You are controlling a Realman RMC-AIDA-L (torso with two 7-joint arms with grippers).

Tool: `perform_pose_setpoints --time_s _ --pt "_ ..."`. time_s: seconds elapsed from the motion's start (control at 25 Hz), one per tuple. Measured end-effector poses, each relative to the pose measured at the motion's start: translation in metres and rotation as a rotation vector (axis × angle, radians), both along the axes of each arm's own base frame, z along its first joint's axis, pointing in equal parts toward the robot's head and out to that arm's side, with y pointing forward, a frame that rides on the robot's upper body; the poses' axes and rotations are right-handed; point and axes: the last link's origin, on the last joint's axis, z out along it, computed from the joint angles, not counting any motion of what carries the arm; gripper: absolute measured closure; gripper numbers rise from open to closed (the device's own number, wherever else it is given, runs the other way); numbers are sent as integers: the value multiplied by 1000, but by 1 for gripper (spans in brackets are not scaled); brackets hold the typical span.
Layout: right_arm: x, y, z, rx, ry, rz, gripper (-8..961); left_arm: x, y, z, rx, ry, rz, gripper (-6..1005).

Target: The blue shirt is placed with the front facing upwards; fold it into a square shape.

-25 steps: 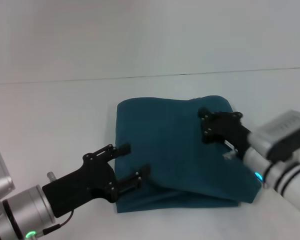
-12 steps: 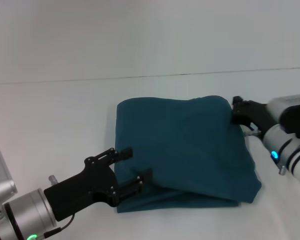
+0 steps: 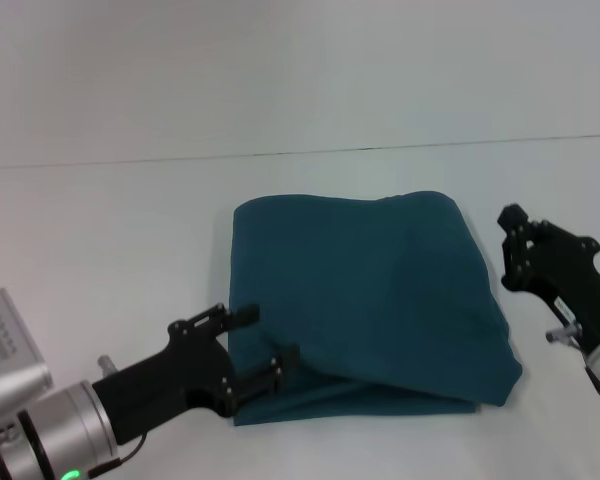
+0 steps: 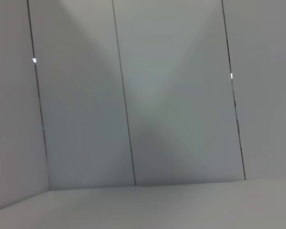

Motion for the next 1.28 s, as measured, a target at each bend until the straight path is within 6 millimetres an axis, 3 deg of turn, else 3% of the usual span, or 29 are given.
perform_pose_setpoints --time_s 0.44,0.56,0.72,0.92,1.04,1.28 --pt "16 -21 7 -44 10 9 954 -9 -11 -17 -58 129 -37 296" --pt "14 -21 26 -87 83 88 954 -9 -10 -14 -48 142 -50 303" --pt "8 -15 70 -223 139 202 935 -10 -12 -8 -9 160 -67 309" --pt "-9 -8 112 -568 -57 237 875 -11 -11 -6 1 182 -83 309" --pt "-17 -11 126 -727 -183 180 813 -9 -10 -6 -11 188 -89 308" --pt "-14 -22 136 -745 -232 134 690 4 0 -11 -77 326 -97 308"
